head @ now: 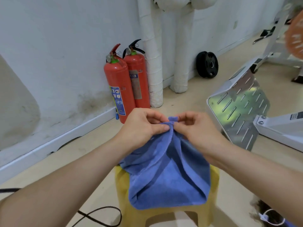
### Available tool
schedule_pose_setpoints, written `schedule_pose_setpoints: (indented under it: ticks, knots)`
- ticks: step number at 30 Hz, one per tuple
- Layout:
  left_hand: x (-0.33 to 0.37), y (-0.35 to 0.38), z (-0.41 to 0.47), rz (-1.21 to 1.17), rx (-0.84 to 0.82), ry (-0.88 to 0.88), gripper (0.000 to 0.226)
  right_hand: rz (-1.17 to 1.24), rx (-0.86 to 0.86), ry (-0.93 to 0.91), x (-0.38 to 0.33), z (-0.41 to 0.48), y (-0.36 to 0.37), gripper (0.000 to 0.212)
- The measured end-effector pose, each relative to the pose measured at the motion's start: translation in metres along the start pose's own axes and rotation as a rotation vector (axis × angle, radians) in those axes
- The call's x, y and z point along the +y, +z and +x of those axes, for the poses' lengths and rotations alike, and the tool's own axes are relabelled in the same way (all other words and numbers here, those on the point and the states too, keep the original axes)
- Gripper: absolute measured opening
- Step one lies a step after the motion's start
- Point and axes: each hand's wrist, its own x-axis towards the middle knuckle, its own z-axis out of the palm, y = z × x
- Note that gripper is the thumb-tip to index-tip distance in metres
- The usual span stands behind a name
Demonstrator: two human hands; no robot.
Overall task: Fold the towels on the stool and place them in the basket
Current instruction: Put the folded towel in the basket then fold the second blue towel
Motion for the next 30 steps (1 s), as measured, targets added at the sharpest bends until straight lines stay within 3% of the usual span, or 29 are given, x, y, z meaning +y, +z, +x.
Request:
schedule_pose_setpoints:
  ticks: [11, 30]
  knots:
    - [-0.002, -0.008, -0.029, 0.019, 0.108, 0.077, 0.011, 0.152, -0.058, -0.001, -0.005, -0.021, 0.008, 0.009]
    - [0.006, 0.001, -0.039, -0.024, 0.305, 0.184, 0.011, 0.027, -0.078, -0.176, -0.016, -0.029, 0.015, 0.016]
